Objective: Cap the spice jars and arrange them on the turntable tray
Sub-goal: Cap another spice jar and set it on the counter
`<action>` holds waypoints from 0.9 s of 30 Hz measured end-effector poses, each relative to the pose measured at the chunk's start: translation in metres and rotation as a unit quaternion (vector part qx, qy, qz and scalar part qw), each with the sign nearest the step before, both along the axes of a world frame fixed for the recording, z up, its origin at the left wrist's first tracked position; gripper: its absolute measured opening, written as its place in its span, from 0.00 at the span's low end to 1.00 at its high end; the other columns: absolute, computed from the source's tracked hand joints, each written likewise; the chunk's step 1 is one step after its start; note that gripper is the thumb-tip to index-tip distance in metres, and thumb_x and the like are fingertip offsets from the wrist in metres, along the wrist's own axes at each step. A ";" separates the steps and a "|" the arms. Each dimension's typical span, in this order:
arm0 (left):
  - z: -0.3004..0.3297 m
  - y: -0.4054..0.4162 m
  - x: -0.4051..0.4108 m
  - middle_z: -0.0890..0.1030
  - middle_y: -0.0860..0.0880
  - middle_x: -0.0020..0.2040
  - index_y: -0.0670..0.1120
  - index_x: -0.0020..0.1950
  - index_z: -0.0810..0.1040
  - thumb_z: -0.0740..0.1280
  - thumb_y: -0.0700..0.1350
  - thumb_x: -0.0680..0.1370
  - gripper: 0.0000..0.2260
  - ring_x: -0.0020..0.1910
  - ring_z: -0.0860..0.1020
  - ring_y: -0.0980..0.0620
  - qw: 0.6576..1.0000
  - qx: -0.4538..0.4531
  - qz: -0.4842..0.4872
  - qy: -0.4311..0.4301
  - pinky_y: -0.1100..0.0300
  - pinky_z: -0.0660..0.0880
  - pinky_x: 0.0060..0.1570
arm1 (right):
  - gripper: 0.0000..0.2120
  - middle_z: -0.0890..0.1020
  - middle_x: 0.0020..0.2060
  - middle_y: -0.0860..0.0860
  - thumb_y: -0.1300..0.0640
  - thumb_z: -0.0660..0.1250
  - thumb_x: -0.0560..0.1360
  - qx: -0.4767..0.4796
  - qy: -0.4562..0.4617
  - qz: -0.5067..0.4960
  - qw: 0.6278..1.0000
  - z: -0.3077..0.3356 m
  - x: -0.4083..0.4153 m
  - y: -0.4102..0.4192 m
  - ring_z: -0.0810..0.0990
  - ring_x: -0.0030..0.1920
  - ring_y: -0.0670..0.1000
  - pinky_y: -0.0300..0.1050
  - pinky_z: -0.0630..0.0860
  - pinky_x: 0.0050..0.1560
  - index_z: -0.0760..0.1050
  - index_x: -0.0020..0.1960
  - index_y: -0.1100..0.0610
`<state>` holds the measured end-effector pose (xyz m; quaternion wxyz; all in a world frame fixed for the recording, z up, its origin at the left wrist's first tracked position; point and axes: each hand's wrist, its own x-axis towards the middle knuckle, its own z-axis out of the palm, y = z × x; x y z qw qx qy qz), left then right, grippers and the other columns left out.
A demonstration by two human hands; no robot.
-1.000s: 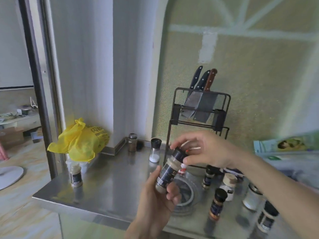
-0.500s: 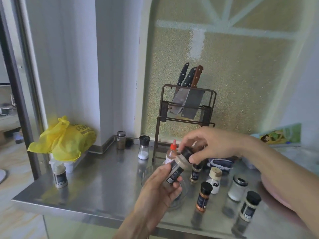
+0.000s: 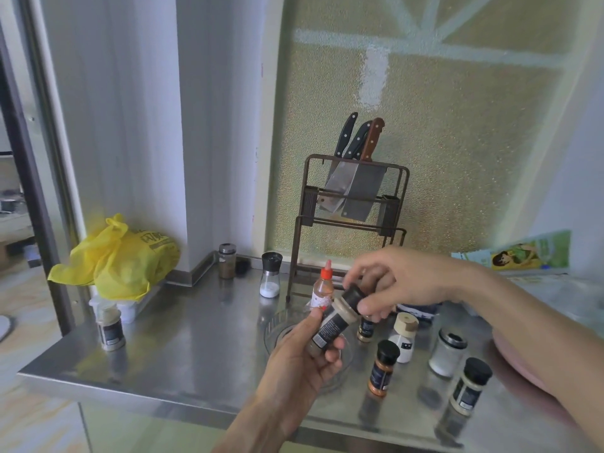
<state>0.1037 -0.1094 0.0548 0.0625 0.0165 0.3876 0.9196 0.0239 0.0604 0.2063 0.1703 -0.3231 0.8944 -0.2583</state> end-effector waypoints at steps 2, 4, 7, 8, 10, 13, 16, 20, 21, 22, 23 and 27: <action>-0.001 0.000 0.000 0.79 0.41 0.41 0.37 0.64 0.80 0.68 0.52 0.80 0.20 0.33 0.73 0.52 1.000 0.002 0.002 -0.006 0.58 0.78 0.40 | 0.19 0.89 0.41 0.55 0.39 0.70 0.76 0.016 -0.013 -0.014 1.000 -0.001 0.000 0.000 0.89 0.43 0.58 0.49 0.84 0.46 0.83 0.53 0.54; -0.002 -0.001 -0.001 0.78 0.41 0.41 0.38 0.63 0.81 0.68 0.52 0.80 0.19 0.33 0.73 0.52 1.000 0.000 -0.002 -0.002 0.58 0.79 0.40 | 0.25 0.88 0.46 0.52 0.34 0.70 0.73 0.028 -0.003 -0.020 0.999 -0.002 0.000 0.001 0.89 0.44 0.54 0.51 0.85 0.51 0.82 0.57 0.53; -0.002 -0.001 -0.001 0.78 0.41 0.41 0.39 0.61 0.81 0.68 0.52 0.80 0.18 0.33 0.73 0.53 1.000 0.006 -0.005 0.003 0.59 0.79 0.40 | 0.16 0.87 0.50 0.53 0.52 0.76 0.75 -0.008 -0.005 0.004 1.000 0.001 0.001 0.001 0.89 0.44 0.53 0.47 0.84 0.48 0.80 0.61 0.52; -0.003 -0.001 0.000 0.78 0.41 0.41 0.39 0.61 0.82 0.68 0.52 0.80 0.18 0.33 0.73 0.53 1.000 0.007 -0.006 0.003 0.59 0.79 0.40 | 0.11 0.88 0.47 0.56 0.50 0.73 0.77 -0.006 -0.009 -0.005 1.000 0.000 0.001 0.001 0.89 0.42 0.55 0.46 0.84 0.46 0.82 0.57 0.54; -0.003 -0.002 0.001 0.78 0.41 0.41 0.40 0.61 0.82 0.68 0.52 0.80 0.18 0.33 0.73 0.53 1.000 0.008 -0.008 0.007 0.59 0.79 0.41 | 0.19 0.89 0.43 0.57 0.38 0.67 0.77 -0.003 -0.010 -0.025 1.000 -0.002 0.001 -0.001 0.89 0.42 0.58 0.48 0.84 0.46 0.85 0.51 0.53; -0.004 -0.003 0.000 0.78 0.41 0.42 0.38 0.63 0.81 0.68 0.52 0.80 0.19 0.33 0.73 0.52 1.000 0.011 -0.007 0.008 0.58 0.79 0.41 | 0.19 0.87 0.52 0.49 0.43 0.76 0.73 0.005 0.015 -0.014 1.000 0.000 0.002 0.000 0.89 0.46 0.51 0.50 0.83 0.54 0.81 0.61 0.47; -0.006 -0.005 -0.001 0.79 0.40 0.42 0.36 0.66 0.78 0.68 0.51 0.80 0.22 0.34 0.74 0.52 1.000 0.016 -0.002 0.006 0.58 0.78 0.42 | 0.15 0.89 0.45 0.55 0.45 0.72 0.77 -0.011 -0.001 -0.027 1.000 -0.001 0.002 -0.003 0.89 0.44 0.56 0.48 0.85 0.48 0.83 0.56 0.55; -0.008 -0.008 -0.001 0.79 0.40 0.43 0.36 0.66 0.77 0.68 0.51 0.80 0.22 0.34 0.74 0.52 1.000 0.016 0.000 0.008 0.58 0.78 0.43 | 0.22 0.87 0.52 0.49 0.46 0.77 0.73 0.018 0.008 -0.017 1.000 -0.003 0.002 -0.005 0.89 0.47 0.50 0.50 0.83 0.56 0.78 0.65 0.49; -0.009 -0.008 -0.001 0.79 0.40 0.43 0.36 0.66 0.77 0.68 0.51 0.80 0.22 0.34 0.73 0.52 1.000 0.014 0.001 0.010 0.58 0.78 0.43 | 0.20 0.87 0.50 0.51 0.50 0.78 0.73 0.006 0.002 -0.012 1.000 -0.003 0.001 -0.007 0.89 0.47 0.51 0.50 0.83 0.55 0.79 0.63 0.50; -0.009 -0.009 0.000 0.78 0.40 0.43 0.36 0.66 0.78 0.68 0.52 0.80 0.22 0.34 0.73 0.52 1.000 0.015 0.001 0.011 0.58 0.78 0.43 | 0.16 0.88 0.47 0.53 0.52 0.77 0.74 -0.004 -0.001 -0.016 1.000 -0.004 0.002 -0.009 0.89 0.46 0.54 0.49 0.84 0.52 0.81 0.60 0.53; -0.010 -0.010 0.001 0.78 0.40 0.43 0.36 0.66 0.78 0.68 0.52 0.80 0.22 0.34 0.73 0.52 1.000 0.015 0.001 0.012 0.58 0.78 0.43 | 0.14 0.89 0.45 0.55 0.50 0.75 0.75 -0.008 0.003 -0.021 1.000 -0.005 0.002 -0.011 0.89 0.45 0.56 0.48 0.84 0.49 0.82 0.57 0.55; -0.015 -0.018 0.000 0.79 0.39 0.46 0.37 0.65 0.79 0.69 0.50 0.80 0.20 0.35 0.75 0.52 0.999 0.033 0.009 0.016 0.58 0.79 0.45 | 0.18 0.88 0.50 0.50 0.48 0.78 0.72 -0.002 0.019 -0.014 1.000 -0.008 0.002 -0.021 0.89 0.46 0.51 0.49 0.84 0.56 0.81 0.60 0.49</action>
